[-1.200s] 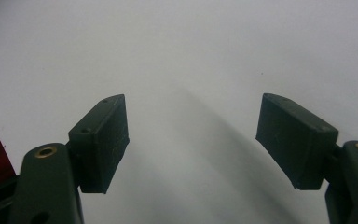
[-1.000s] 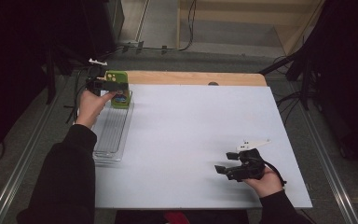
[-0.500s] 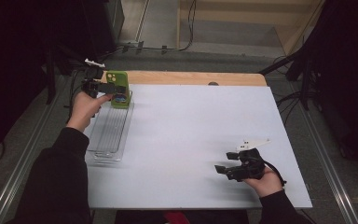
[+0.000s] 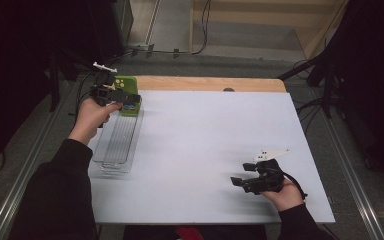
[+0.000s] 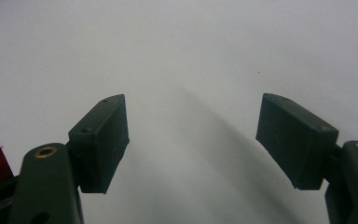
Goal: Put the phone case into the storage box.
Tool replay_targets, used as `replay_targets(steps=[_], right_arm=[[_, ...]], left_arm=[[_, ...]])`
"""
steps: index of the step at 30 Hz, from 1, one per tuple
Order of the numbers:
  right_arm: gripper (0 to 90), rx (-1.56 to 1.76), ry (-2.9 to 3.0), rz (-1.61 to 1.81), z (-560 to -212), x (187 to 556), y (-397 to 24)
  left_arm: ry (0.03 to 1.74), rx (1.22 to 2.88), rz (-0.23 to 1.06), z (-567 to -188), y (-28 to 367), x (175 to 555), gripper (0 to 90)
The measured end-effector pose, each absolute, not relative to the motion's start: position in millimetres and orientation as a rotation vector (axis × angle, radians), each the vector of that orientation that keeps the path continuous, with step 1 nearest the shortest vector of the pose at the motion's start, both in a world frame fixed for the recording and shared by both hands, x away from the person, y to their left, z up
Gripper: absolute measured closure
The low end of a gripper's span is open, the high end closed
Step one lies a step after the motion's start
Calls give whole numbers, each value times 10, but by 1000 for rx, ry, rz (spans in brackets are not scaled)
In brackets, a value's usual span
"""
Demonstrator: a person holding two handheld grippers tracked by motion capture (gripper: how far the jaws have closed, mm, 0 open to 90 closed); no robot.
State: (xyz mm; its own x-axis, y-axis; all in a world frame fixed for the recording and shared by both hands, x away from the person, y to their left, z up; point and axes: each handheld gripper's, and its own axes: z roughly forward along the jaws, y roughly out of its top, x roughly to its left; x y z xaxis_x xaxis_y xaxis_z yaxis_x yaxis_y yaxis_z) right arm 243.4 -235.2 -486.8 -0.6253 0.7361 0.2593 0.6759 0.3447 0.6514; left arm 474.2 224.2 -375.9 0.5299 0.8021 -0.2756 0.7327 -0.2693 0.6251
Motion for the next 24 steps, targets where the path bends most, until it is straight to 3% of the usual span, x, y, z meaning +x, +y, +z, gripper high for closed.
replay_targets(steps=[6,24], right_arm=[[234,1321,2508,1159,-4868,2436,-2366],[234,1322,2508,1163,-4863,2436,-2369]], left_arm=[[1174,2070,50,-3750,2174,4679,169],[1055,2085,-7,-3787,1985,4499,169]])
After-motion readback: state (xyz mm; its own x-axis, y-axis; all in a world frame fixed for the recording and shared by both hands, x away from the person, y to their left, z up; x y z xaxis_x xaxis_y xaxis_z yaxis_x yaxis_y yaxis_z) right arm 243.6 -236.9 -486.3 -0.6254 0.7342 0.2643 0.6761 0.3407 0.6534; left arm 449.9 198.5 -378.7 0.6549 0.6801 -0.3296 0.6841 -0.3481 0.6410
